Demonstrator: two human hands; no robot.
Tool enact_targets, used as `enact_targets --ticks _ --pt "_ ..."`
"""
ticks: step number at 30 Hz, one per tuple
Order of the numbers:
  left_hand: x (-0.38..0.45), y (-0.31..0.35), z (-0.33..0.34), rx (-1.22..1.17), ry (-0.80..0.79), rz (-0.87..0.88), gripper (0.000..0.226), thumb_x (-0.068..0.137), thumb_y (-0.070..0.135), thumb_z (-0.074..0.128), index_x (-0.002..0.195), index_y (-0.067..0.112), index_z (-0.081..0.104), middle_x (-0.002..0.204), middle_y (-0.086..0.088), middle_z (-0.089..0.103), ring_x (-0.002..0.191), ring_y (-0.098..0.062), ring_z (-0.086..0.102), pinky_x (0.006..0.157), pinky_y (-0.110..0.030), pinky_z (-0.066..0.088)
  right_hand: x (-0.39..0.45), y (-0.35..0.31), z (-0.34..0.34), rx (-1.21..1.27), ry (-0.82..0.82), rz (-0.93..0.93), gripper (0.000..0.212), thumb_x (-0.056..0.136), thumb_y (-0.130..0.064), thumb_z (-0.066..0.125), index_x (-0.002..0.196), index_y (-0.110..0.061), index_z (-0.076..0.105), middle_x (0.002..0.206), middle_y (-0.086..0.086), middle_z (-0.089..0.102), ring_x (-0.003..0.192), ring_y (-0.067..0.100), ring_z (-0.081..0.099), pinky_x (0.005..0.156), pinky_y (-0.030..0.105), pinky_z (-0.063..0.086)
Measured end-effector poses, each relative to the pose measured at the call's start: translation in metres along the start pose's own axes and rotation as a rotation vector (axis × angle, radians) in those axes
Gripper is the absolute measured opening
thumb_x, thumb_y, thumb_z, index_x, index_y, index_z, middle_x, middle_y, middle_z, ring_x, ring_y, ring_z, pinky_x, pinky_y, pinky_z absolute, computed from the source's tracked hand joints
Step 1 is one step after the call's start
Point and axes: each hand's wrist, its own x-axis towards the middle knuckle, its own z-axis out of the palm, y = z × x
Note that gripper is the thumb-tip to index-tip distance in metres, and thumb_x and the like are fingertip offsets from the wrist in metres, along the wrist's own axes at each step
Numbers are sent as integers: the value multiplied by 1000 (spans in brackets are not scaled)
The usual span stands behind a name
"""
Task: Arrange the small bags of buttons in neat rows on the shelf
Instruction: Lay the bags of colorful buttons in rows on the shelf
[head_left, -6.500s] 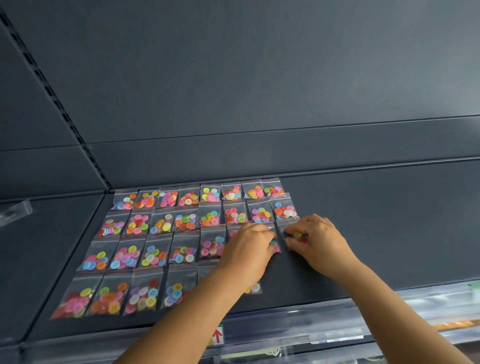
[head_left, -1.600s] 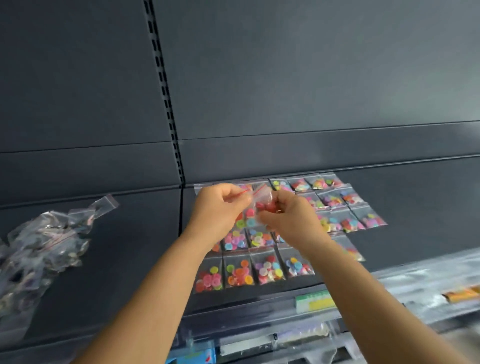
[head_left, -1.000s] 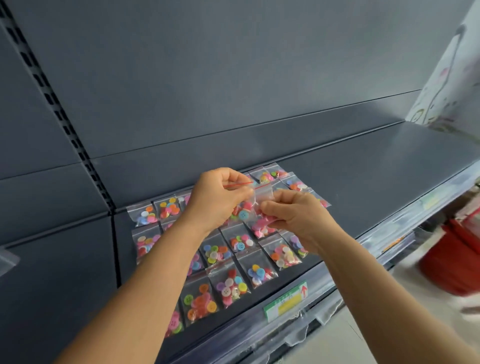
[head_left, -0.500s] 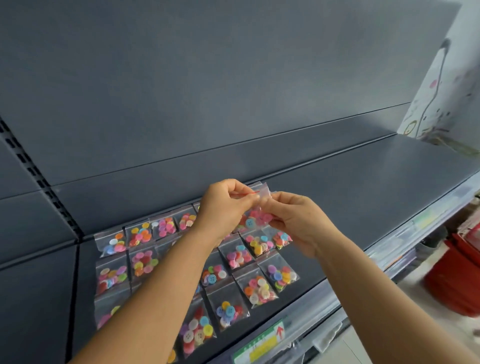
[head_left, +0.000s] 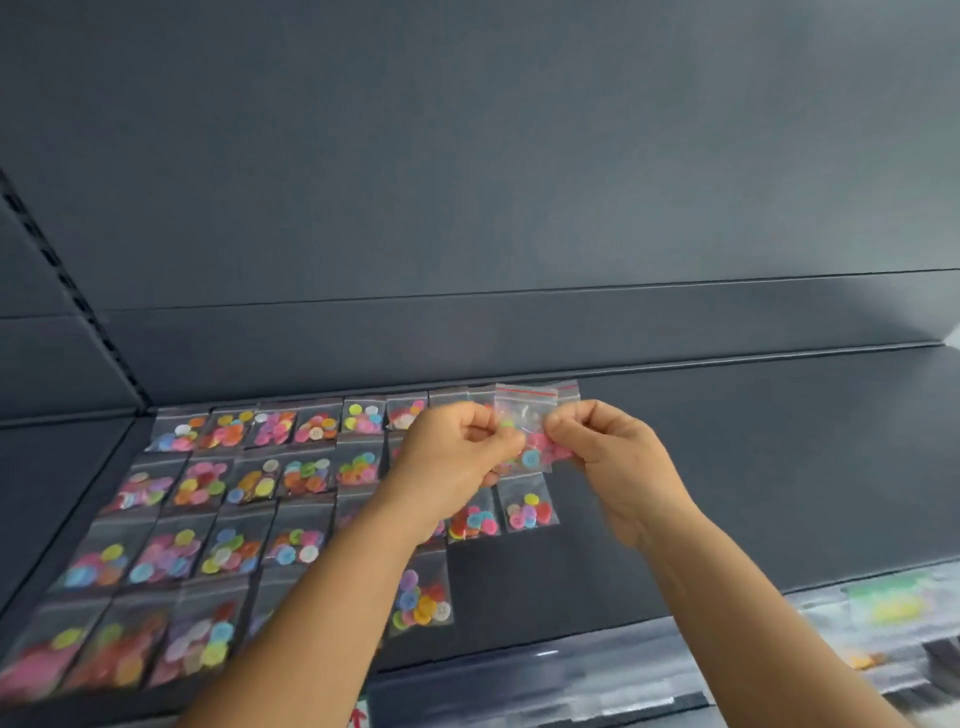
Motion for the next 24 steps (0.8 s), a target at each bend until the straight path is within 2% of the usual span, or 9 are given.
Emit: enact_targets --ticks 4,6,8,11,15,17,19,21,24 --pt "-19 -7 14 85 103 -34 9 85 22 66 92 16 66 85 1 72 76 -15 69 73 -33 59 -4 9 -16 -98 -28 10 22 89 -21 61 69 -13 65 63 -1 67 59 9 57 70 30 47" --pt "-31 -15 16 138 153 -56 12 85 24 66 96 20 63 84 4 71 74 -10 67 73 -34 58 -8 15 -21 -157 -48 16 11 87 -16 62 79 -8 66 67 4 69 61 14 59 69 37 49" --pt "-43 -24 18 196 186 -98 20 85 27 67 103 24 58 83 7 70 74 -8 66 70 -30 55 -13 22 -23 -249 -94 32 3 84 -11 64 86 -12 65 71 6 71 60 15 60 67 38 52" --pt "-61 -36 21 293 211 -125 28 85 30 66 109 27 51 80 10 69 74 -7 64 65 -25 50 -22 34 -21 -447 -165 31 12 81 -13 66 92 -17 61 70 6 70 52 14 56 62 34 52" --pt "-78 -46 26 426 204 -137 33 88 32 63 116 26 47 79 7 68 73 -9 62 65 -30 50 -30 49 -19 -651 -217 1 26 83 -19 65 106 -21 54 66 -3 61 53 8 52 50 16 41" --pt "-82 -48 29 518 201 -127 39 88 33 63 121 26 44 80 8 68 71 -11 62 64 -32 52 -34 53 -17 -725 -214 -18 32 84 -18 63 113 -23 51 64 -7 58 56 7 53 52 17 44" --pt "-85 -47 31 667 217 -87 42 89 36 60 125 25 41 97 8 65 83 -12 62 69 -30 53 -37 55 -14 -810 -186 -87 42 83 -19 64 121 -24 47 85 -4 61 71 11 58 64 22 49" --pt "-88 -46 31 817 245 -37 44 92 39 55 130 25 39 124 6 51 110 -14 52 82 -27 47 -40 56 -14 -886 -156 -177 51 83 -26 67 128 -26 43 113 -3 50 88 16 58 75 27 50" --pt "-90 -46 29 878 207 88 43 95 37 49 137 28 41 134 8 41 126 -12 36 100 -26 38 -45 55 -17 -938 -198 -308 43 84 -29 67 124 -29 52 119 -5 44 97 14 51 78 22 43"
